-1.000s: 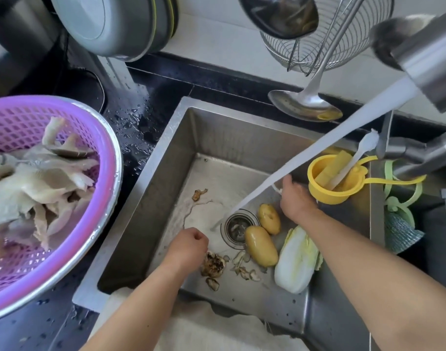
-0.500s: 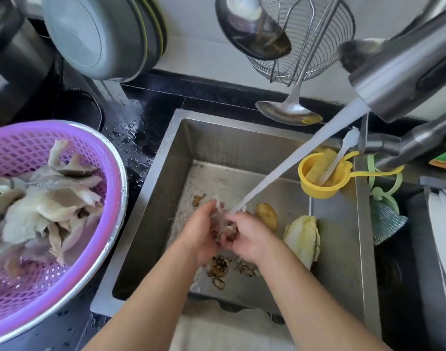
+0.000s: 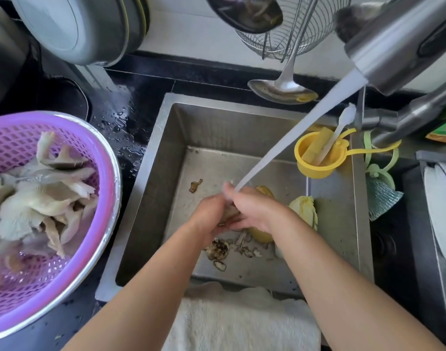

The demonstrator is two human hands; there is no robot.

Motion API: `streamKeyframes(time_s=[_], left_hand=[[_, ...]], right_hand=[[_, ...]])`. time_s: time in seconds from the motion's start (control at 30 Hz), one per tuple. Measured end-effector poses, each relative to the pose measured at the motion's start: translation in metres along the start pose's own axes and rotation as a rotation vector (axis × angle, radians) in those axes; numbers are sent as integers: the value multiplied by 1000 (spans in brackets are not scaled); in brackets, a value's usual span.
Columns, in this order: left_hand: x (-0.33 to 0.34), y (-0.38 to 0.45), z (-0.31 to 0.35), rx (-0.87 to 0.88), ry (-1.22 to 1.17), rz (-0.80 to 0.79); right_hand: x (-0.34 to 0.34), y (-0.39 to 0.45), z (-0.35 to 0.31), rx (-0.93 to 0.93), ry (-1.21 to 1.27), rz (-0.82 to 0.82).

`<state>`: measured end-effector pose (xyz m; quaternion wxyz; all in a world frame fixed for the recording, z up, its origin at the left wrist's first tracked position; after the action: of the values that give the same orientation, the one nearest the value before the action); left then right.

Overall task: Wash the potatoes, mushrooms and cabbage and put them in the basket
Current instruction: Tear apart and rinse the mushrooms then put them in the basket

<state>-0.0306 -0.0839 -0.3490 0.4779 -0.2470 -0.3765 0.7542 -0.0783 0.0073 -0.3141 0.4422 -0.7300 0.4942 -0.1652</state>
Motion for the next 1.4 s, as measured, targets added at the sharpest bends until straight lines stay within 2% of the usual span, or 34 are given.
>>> streamKeyframes(time_s=[0.07,0.13,0.2,0.3,0.33,0.37,0.47,0.5,0.57,0.63,0.7,0.77,0.87,0.9,0.97,1.03,1.1,1.17,1.27,1.33,1.4], left_hand=[[-1,0,-1,-76,-110,-76],[0,3,0,-120,-177,-153],[4,3,0,-65,-48,-139],[10,2,2,182,290,-21],[11,2,4,230,292,1],[9,2,5,216,196,14],[-1,0,9,-49,-348,-27],[-2,-3,10,-102,-434,-45],[-4,-14,15,-126,-390,-22],[-14,-25,17,-103,-311,114],[-28,-38,17,-137,-349,183],[-40,-53,17,-204,-435,166],[-53,-70,23,-244,-550,163],[-54,-74,28,-232,-591,150],[-52,-77,37,-174,-625,96],[-44,-77,44,-139,-558,59],[-29,-71,47,-113,-296,30],[-10,-68,50,-29,61,15],[16,-63,54,104,280,15],[21,-59,61,149,231,103],[14,-55,58,123,75,195]], right_hand=[[-2,-5,-2,15,28,-91],[-19,-9,1,24,66,-104],[-43,-4,13,37,93,37],[-75,10,43,10,64,382],[-81,11,50,-6,69,440],[-82,12,55,-13,108,453],[-65,-2,52,66,456,329],[-56,-9,45,121,637,262],[-36,-23,25,214,951,127],[-17,-32,2,292,1144,12],[3,-35,-18,386,1290,-75],[16,-30,-30,437,1420,-81],[13,-26,-37,435,1578,58],[8,-28,-36,431,1588,95],[-6,-38,-33,351,1527,67],[-20,-46,-22,233,1238,25],[-38,-47,1,151,743,159],[-60,-48,23,80,476,374],[-79,-47,44,75,419,415],[-87,-52,47,83,400,406],[-93,-61,38,41,454,396]])
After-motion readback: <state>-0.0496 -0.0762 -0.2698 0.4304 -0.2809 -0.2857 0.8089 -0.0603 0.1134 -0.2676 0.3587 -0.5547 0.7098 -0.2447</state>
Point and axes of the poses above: each hand's wrist, its own y-axis towards the middle knuckle, its own x-axis out of the palm, z = x × y, the point moved 4 cm from there along y, towards the middle knuckle, and after that the axes turned 13 degrees about z, right-handed, at the moved point
